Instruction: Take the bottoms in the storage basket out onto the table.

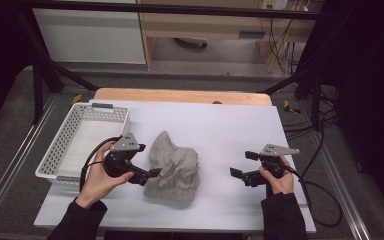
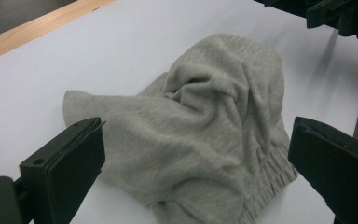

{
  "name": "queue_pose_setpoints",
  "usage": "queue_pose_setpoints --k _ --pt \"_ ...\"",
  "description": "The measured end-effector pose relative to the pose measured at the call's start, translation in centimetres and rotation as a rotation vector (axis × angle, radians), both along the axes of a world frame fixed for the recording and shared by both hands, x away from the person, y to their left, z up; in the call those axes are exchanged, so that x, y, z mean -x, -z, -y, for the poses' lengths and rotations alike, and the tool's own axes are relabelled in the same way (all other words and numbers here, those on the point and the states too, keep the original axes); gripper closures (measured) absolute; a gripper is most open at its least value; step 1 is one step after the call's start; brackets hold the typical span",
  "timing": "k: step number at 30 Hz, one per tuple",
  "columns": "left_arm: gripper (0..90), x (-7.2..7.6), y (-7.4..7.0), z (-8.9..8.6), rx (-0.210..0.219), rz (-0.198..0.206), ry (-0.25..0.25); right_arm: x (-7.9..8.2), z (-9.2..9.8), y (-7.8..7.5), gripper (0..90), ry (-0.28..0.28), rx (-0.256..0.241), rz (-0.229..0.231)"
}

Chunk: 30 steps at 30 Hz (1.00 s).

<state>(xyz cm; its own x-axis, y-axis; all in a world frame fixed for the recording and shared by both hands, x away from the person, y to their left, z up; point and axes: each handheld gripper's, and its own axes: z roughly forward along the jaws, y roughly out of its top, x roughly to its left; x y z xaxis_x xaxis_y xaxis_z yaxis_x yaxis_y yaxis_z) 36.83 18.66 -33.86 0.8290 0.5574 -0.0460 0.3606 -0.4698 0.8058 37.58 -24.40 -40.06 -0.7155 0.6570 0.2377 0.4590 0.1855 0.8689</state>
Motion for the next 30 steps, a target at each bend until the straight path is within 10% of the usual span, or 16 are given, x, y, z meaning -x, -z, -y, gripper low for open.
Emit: queue_pose_setpoints --k 30 --pt "2.0 0.2 2.4 -5.9 -0.020 -0.002 -0.092 -0.1 -0.2 0.2 3.0 -0.001 0.021 -0.010"
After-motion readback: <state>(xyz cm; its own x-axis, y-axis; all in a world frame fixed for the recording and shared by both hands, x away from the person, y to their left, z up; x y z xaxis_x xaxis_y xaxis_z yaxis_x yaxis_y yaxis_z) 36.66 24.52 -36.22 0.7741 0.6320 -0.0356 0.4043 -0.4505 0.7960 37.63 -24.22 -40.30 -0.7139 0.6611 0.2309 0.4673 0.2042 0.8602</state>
